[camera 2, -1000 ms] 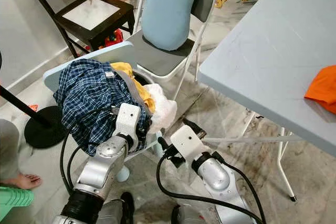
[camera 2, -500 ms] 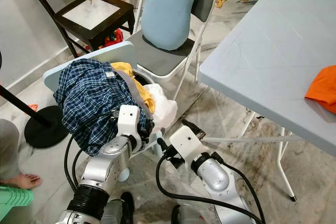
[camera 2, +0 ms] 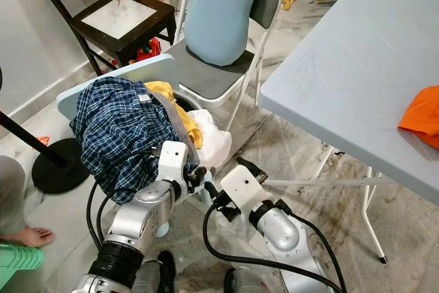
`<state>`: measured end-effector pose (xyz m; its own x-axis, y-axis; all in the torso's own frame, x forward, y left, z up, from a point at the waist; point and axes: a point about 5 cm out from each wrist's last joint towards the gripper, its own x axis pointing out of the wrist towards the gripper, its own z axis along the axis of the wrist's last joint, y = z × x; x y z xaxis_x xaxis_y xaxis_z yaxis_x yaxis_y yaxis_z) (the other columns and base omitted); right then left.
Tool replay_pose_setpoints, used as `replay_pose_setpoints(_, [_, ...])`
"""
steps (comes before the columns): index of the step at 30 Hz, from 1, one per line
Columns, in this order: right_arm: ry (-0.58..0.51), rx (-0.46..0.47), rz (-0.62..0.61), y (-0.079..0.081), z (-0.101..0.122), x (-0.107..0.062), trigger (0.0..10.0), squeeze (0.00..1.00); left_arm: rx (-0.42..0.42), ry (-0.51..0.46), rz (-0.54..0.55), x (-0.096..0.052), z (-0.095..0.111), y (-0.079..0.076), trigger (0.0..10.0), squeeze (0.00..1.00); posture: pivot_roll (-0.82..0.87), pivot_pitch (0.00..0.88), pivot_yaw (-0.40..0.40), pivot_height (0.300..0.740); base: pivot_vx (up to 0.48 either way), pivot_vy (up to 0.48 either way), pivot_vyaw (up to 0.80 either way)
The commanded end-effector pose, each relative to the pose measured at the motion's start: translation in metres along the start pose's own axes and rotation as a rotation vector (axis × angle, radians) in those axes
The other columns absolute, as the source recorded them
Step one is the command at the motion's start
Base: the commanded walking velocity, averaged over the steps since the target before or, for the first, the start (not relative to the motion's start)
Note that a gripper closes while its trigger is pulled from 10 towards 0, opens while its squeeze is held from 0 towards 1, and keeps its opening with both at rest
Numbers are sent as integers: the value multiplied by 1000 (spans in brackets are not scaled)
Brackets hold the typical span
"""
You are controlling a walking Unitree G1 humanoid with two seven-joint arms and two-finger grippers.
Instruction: Hang hanger
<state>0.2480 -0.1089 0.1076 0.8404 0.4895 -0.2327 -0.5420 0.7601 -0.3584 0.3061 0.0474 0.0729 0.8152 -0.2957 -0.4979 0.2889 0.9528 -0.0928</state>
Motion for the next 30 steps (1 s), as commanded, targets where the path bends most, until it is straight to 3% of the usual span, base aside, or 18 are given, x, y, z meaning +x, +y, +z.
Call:
replay_pose_setpoints(1, [8, 1, 10, 4, -1, -3, 10000, 0, 42, 58, -4, 1, -10, -2, 10000, 0, -115, 213, -22, 740, 0, 0, 0])
replay_pose_setpoints(11, [18, 5, 11, 5, -2, -3, 10000, 0, 109, 109, 17, 3, -19, 5, 10000, 0, -113, 214, -19, 740, 0, 0, 0])
replay_pose_setpoints(12, [18, 6, 10, 5, -2, -3, 10000, 0, 126, 106, 15, 3, -21, 7, 8392, 0, -114, 215, -18, 740, 0, 0, 0])
replay_pose_setpoints(13, [20, 6, 10, 6, -3, -3, 10000, 0, 141, 104, 12, 3, -22, 8, 2941, 0, -113, 215, -18, 740, 0, 0, 0])
replay_pose_setpoints(14, [21, 6, 10, 6, -3, -3, 10000, 0, 136, 105, 15, 3, -23, 9, 2941, 0, -113, 215, -18, 740, 0, 0, 0])
replay_pose_setpoints(15, [24, 7, 10, 6, -4, -3, 10000, 0, 133, 98, 25, 3, -24, 11, 0, 0, -113, 215, -18, 740, 0, 0, 0])
replay_pose_setpoints(25, [25, 4, 6, 5, -4, -4, 10000, 0, 209, -28, 84, 4, -7, 18, 0, 0, -112, 212, -19, 740, 0, 0, 0])
replay_pose_setpoints(30, [24, 3, 4, 4, -4, -3, 10000, 0, 204, -44, 83, 4, -5, 16, 0, 0, -112, 210, -19, 740, 0, 0, 0])
